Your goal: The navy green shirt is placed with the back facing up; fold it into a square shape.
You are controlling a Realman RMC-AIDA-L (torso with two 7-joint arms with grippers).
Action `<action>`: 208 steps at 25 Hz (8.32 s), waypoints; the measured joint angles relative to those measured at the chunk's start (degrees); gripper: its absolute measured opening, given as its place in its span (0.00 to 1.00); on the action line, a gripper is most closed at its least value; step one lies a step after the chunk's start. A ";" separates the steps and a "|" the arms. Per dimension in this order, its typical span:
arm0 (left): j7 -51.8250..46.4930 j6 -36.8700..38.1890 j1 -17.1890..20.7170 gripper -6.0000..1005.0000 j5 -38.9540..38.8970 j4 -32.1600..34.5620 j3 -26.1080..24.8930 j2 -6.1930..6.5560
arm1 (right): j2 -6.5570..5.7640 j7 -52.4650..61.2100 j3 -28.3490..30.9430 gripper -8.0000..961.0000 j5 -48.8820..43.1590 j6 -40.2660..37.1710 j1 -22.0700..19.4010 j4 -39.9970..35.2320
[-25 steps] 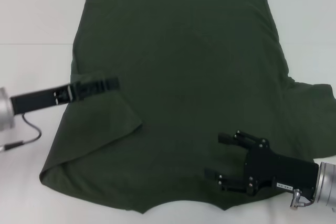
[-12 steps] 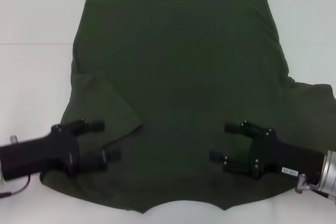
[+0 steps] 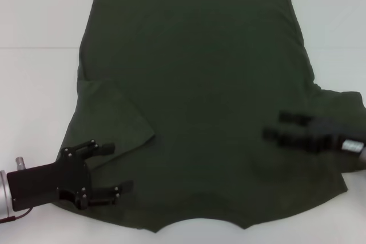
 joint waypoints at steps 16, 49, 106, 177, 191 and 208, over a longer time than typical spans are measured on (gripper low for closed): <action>-1.62 0.28 -0.42 0.91 0.05 -0.09 -0.05 0.20 | -3.19 57.20 14.44 0.95 -39.34 -10.97 5.91 -30.08; -2.09 -1.06 -0.67 0.91 0.00 -0.22 -0.27 0.21 | -6.15 60.00 12.32 0.95 -50.53 5.76 11.54 -8.48; -2.91 -1.77 -0.77 0.91 -0.27 -0.17 -0.36 0.30 | -5.41 60.05 6.89 0.10 -50.92 9.18 13.07 -6.86; -4.91 -1.59 -0.23 0.91 0.01 0.39 -0.30 0.22 | -2.28 48.11 -3.40 0.41 -20.44 11.37 20.36 -0.50; -4.89 -1.53 -0.23 0.91 -0.49 -0.11 -0.35 -0.09 | -3.12 39.27 2.16 0.79 -8.78 9.88 9.22 2.31; -9.46 -0.96 -0.82 0.91 -2.10 -0.21 -1.35 -0.57 | -5.09 16.92 16.87 0.79 4.03 5.55 -2.78 15.11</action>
